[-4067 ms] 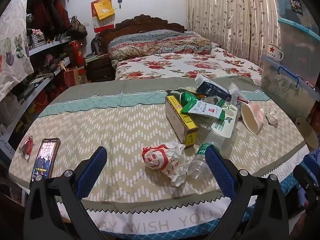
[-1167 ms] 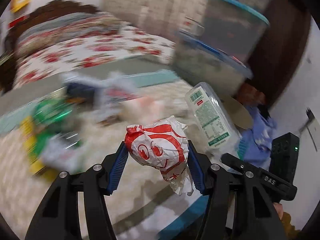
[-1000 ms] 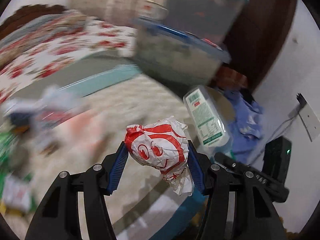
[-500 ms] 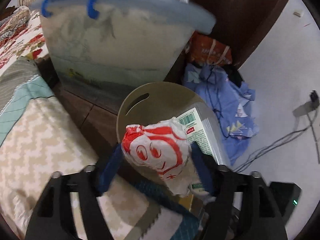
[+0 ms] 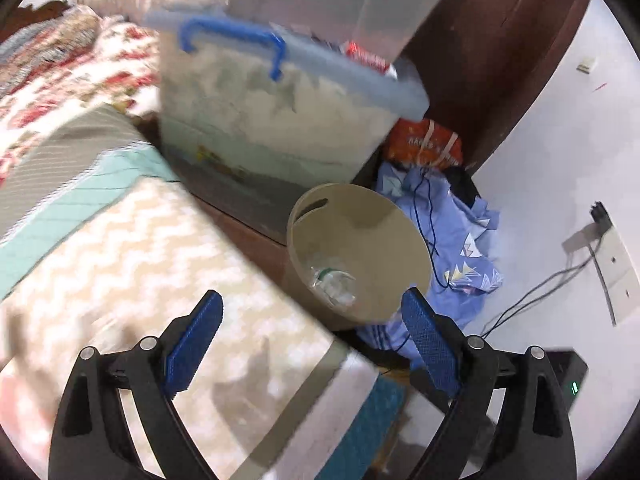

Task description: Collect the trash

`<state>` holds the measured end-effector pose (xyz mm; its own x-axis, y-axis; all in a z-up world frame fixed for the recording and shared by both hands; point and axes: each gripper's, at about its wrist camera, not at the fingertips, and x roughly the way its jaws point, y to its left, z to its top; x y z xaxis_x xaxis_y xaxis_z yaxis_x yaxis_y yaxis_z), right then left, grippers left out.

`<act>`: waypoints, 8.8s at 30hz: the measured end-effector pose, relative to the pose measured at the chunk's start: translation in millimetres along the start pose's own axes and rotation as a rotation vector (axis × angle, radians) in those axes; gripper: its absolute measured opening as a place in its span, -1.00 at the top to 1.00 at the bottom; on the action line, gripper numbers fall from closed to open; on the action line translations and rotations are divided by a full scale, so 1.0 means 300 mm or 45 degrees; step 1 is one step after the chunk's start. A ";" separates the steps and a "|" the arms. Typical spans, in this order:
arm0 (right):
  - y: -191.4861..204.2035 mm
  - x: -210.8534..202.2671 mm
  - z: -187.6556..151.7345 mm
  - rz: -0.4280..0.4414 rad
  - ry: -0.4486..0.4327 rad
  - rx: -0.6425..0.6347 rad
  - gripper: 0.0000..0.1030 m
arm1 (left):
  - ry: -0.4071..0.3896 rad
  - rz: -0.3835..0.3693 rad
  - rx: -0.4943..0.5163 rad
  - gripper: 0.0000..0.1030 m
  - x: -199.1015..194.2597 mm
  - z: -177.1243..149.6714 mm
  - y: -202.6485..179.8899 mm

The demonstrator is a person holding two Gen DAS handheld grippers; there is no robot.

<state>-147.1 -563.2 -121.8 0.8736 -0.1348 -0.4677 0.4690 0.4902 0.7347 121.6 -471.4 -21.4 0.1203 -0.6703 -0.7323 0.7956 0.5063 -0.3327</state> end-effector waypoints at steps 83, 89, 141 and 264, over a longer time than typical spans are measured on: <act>0.746 0.303 -0.762 0.428 0.831 -0.849 0.75 | -0.196 0.841 -0.560 0.46 -0.824 -0.840 0.835; 0.618 0.261 -0.632 0.407 0.725 -0.668 0.77 | -0.250 0.713 -0.455 0.60 -0.840 -0.815 0.700; -0.313 -0.028 0.182 -0.163 -0.152 -0.133 -0.01 | 0.199 0.071 0.273 -0.08 0.441 0.004 -0.169; -1.555 0.688 -0.795 -0.795 0.983 0.165 -0.21 | 0.049 0.253 0.284 -0.73 0.223 -0.257 -0.017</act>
<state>-216.6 -614.2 -678.2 0.1638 0.2826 -0.9451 0.8654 0.4187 0.2752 79.8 -477.1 -114.5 0.2670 -0.5468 -0.7936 0.8701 0.4907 -0.0453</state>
